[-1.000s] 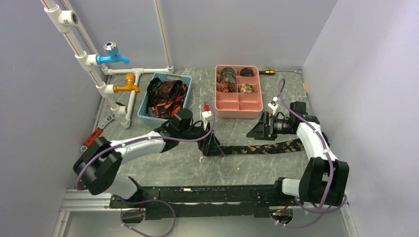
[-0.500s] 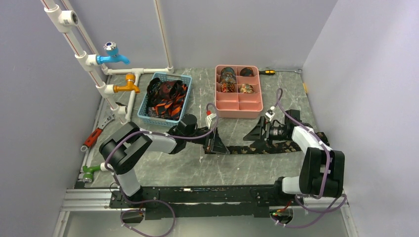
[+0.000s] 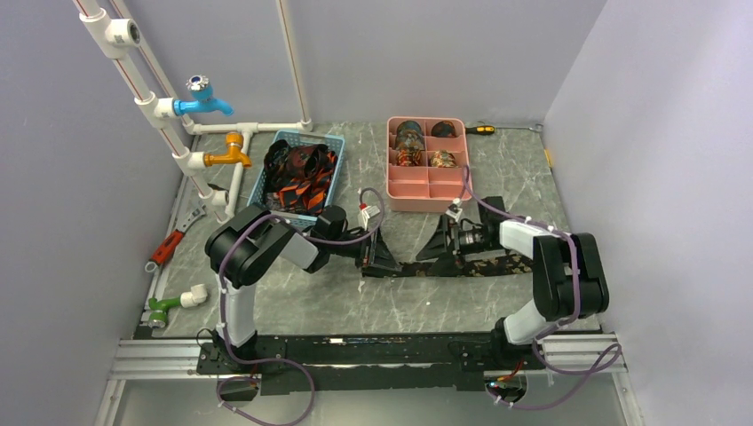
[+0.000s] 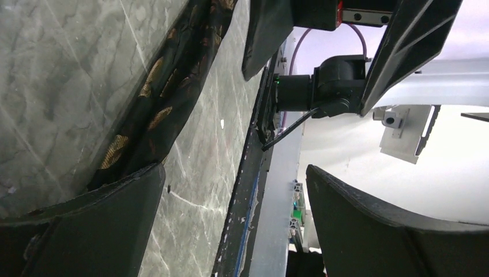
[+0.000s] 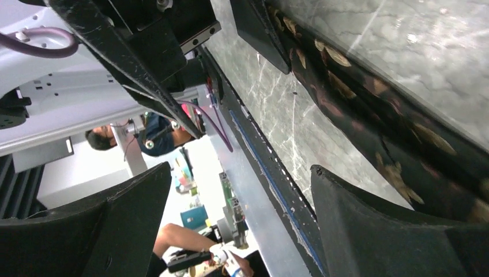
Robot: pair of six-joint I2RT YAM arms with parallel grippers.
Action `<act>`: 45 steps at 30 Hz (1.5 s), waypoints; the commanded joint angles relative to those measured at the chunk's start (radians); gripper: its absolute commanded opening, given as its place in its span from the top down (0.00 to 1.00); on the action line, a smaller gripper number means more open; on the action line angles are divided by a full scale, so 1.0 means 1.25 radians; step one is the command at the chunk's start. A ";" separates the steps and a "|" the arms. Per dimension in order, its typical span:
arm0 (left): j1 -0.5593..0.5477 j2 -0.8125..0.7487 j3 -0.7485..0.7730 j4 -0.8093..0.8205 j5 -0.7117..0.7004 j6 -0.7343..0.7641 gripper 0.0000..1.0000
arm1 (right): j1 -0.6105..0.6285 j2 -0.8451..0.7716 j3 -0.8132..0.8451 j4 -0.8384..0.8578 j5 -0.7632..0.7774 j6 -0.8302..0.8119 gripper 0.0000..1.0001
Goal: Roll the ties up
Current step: Roll the tie at the center of the board.
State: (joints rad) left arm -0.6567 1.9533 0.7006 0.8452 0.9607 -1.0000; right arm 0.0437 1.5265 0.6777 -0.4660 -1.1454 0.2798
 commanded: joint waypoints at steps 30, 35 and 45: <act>0.040 -0.128 0.017 -0.214 0.020 0.368 0.06 | 0.019 0.125 0.157 -0.062 0.058 -0.184 0.43; 0.006 -0.280 0.064 -0.443 -0.133 0.637 0.08 | -0.005 0.034 0.179 -0.169 0.087 -0.243 0.46; -0.185 -0.166 0.269 -0.665 -0.434 1.114 0.03 | -0.220 0.006 0.216 -0.324 0.095 -0.311 0.48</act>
State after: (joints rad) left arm -0.8303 1.6535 0.9489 0.1608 0.5797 0.1207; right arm -0.1551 1.5452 0.8928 -0.7574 -1.0302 -0.0425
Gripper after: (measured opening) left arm 0.959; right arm 0.524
